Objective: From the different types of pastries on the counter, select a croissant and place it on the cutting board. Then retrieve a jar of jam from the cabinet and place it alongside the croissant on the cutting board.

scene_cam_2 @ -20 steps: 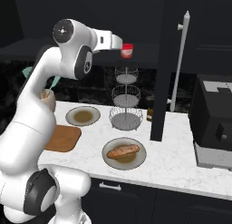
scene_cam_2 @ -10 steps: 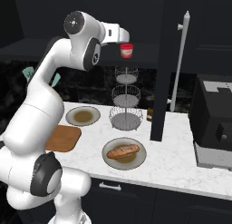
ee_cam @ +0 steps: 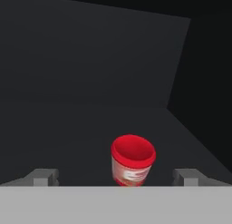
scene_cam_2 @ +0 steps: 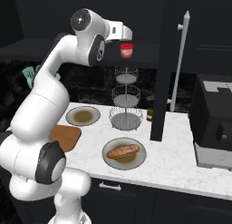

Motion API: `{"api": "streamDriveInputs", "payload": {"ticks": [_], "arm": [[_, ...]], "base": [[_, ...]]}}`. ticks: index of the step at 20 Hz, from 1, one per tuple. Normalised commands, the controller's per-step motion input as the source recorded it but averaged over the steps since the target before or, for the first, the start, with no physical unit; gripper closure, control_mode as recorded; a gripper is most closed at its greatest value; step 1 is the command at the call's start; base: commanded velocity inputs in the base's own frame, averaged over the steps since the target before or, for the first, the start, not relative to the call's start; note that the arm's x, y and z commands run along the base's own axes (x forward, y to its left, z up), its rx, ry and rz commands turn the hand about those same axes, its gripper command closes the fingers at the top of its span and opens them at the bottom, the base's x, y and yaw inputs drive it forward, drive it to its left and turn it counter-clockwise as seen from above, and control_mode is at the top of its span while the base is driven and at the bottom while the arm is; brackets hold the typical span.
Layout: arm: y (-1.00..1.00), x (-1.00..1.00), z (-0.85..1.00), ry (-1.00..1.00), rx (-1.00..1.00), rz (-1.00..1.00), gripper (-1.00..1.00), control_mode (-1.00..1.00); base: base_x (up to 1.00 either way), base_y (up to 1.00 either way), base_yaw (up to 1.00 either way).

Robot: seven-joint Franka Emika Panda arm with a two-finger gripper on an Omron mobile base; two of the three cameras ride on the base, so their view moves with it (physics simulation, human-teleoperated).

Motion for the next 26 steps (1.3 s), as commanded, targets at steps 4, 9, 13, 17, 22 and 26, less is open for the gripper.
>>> {"api": "streamDriveInputs", "payload": {"ticks": [4,9,13,17,22,26], "arm": [[-0.03,0.09,0.00,0.00,0.00,0.00,-1.00,-1.00],[-0.12,0.13,0.01,0.03,0.00,0.00,-1.00,-1.00],[-0.10,0.09,0.00,0.01,0.00,0.00,-1.00,-1.00],[-0.11,0.09,0.00,0.00,0.00,0.00,-1.00,-1.00],[-0.12,0.03,-0.15,0.00,0.01,0.00,-1.00,-1.00],[-0.04,0.00,-0.46,0.00,0.04,0.01,-1.00,-1.00]], "base": [[0.00,0.00,0.00],[0.00,0.00,0.00],[0.00,0.00,0.00],[0.00,0.00,0.00],[0.00,0.00,0.00],[0.00,0.00,0.00]]}}
